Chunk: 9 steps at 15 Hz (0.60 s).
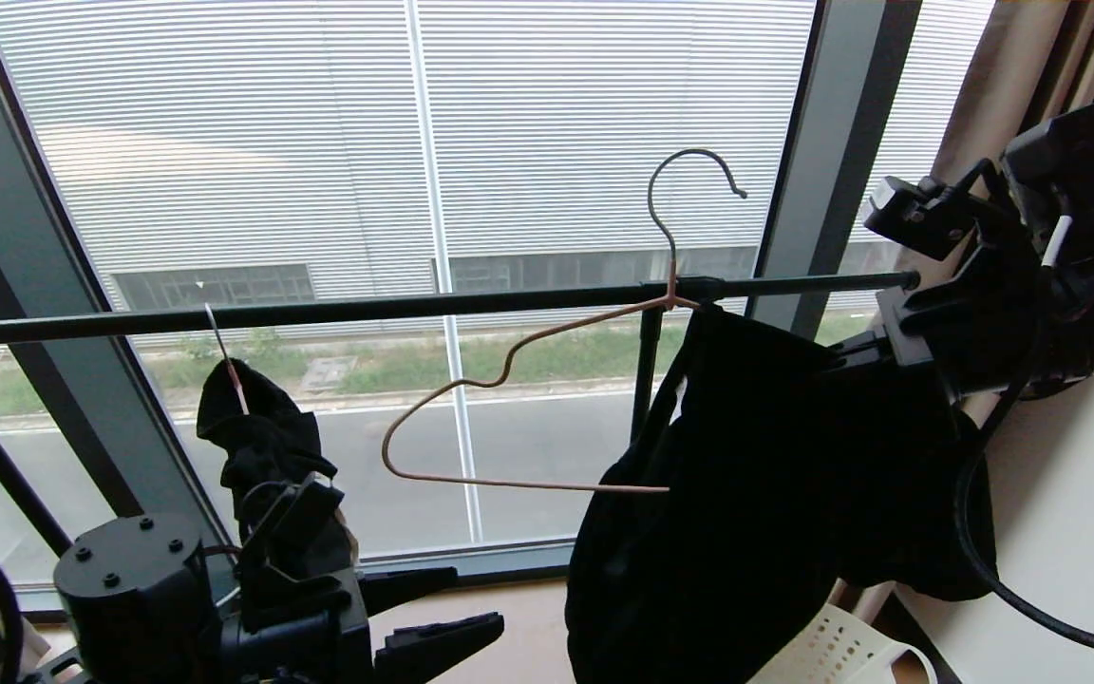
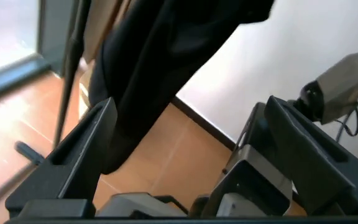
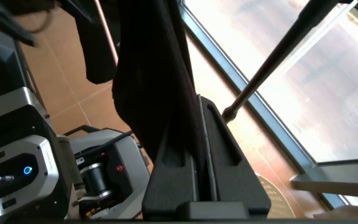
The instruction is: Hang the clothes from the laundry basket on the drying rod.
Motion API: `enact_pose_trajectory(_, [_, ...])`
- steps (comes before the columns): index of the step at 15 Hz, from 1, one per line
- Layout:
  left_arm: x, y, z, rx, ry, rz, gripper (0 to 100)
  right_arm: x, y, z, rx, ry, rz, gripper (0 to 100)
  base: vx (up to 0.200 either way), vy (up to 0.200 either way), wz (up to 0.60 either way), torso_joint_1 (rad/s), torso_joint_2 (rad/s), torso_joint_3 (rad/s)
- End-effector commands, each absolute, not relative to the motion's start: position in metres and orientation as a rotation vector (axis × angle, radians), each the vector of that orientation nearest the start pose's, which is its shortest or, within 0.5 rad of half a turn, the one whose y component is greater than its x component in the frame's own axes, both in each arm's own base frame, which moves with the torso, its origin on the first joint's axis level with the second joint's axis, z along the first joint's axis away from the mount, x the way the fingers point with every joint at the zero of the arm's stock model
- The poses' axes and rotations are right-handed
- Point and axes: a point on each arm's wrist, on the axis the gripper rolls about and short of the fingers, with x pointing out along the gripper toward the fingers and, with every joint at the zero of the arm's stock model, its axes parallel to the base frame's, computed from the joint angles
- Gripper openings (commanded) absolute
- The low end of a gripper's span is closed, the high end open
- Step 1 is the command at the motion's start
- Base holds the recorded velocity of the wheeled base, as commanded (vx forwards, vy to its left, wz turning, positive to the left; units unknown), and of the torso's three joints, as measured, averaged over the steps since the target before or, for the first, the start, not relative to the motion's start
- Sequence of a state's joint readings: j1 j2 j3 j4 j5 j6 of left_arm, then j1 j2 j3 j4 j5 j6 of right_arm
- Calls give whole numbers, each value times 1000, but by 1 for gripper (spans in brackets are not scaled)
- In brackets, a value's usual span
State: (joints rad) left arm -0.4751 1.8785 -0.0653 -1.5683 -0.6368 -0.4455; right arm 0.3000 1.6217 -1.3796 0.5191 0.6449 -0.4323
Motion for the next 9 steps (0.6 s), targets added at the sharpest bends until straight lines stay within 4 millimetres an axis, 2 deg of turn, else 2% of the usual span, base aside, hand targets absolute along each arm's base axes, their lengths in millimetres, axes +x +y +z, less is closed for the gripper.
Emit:
enact_pose_trajectory(1, [205, -122, 62, -434, 532, -1025, 100, 255, 94, 266, -250, 557, 1051, 0, 0, 0, 0, 0, 0, 0])
enact_pose_trajectory(9, [229, -161, 55, -419, 498, -1120, 100, 246, 111, 265, -269, 555, 1118, 0, 0, 0, 0, 0, 0, 0])
